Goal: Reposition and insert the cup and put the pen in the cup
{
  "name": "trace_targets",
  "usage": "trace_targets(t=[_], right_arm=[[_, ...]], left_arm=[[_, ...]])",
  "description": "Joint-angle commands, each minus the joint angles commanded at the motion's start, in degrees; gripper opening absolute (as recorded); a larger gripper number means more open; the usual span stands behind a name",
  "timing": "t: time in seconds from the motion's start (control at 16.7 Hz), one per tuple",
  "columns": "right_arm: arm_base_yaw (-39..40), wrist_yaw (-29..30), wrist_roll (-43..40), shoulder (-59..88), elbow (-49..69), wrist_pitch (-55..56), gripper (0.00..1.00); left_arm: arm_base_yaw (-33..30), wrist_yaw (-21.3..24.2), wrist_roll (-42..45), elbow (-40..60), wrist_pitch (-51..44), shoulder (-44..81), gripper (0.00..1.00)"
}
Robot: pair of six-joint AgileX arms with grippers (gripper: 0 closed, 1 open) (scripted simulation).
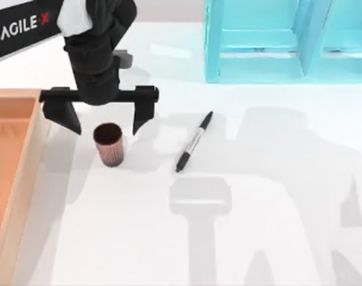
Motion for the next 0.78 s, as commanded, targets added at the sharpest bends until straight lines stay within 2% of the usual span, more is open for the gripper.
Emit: trace_targets(t=[0.24, 0.42, 0.6, 0.78], right_arm=[[0.0, 0.0, 0.0, 0.0, 0.0, 0.0, 1.0], [0.0, 0.0, 0.0, 0.0, 0.0, 0.0, 1.0], [0.0, 0.0, 0.0, 0.0, 0.0, 0.0, 1.0], [0.0, 0.0, 0.0, 0.0, 0.0, 0.0, 1.0]], left_arm=[[0.07, 0.0, -0.01, 0.14, -0.13, 0.06, 1.0], [0.04, -0.03, -0.15, 4.0, -3.68, 1.39, 1.0], [-0.15, -0.03, -0.26, 13.34, -11.64, 4.03, 1.0], [-0.32, 0.09, -0.3, 27.58, -21.84, 7.1, 1.0]])
